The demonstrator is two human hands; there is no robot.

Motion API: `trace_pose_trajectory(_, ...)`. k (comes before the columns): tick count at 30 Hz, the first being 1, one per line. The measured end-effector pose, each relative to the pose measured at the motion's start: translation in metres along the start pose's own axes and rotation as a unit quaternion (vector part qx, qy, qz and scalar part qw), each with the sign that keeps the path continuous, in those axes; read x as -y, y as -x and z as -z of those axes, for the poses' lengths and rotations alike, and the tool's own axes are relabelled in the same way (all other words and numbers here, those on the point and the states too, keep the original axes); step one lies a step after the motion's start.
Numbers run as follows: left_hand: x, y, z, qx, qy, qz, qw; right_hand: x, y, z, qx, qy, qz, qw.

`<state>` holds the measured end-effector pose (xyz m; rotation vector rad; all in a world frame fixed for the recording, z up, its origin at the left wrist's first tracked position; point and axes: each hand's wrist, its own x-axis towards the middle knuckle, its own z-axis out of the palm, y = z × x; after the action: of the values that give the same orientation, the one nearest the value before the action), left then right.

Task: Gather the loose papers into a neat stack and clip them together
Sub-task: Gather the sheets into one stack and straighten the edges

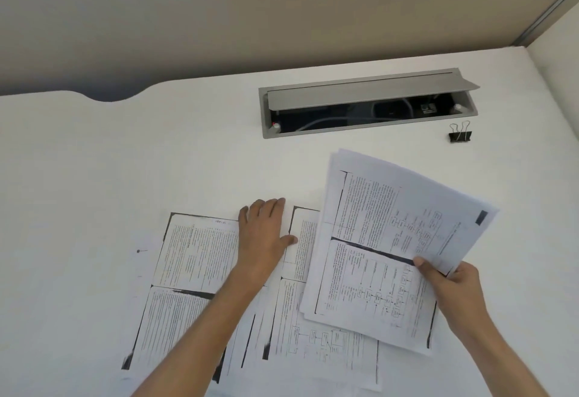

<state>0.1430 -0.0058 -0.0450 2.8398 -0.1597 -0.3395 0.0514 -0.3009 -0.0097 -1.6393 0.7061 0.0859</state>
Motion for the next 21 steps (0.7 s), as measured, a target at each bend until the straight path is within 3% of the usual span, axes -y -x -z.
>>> trace_pose_trajectory(3,-0.001,0.003,-0.003,-0.030,0.057,-0.013,0.998,0.000,-0.003,-0.006,0.014,-0.004,-0.010,1.000)
trace_pose_trajectory(7,-0.007,0.012,-0.001,-0.056,0.236,0.012,0.970,0.000,-0.006,-0.016,0.039,-0.015,-0.026,0.999)
trace_pose_trajectory(12,-0.011,0.023,0.011,-0.069,0.486,0.197,0.848,0.000,-0.004,-0.024,0.062,-0.044,-0.048,0.996)
trace_pose_trajectory(14,-0.004,0.025,0.015,-0.030,0.539,0.223,0.812,-0.001,-0.002,-0.025,0.074,-0.055,-0.054,0.994)
trace_pose_trajectory(18,0.015,0.041,0.019,0.154,0.576,0.240,0.766,-0.007,0.007,-0.031,0.096,-0.057,-0.067,0.992)
trace_pose_trajectory(21,0.023,0.058,0.013,0.222,0.593,0.230,0.739,-0.014,0.016,-0.039,0.101,-0.043,-0.068,0.992)
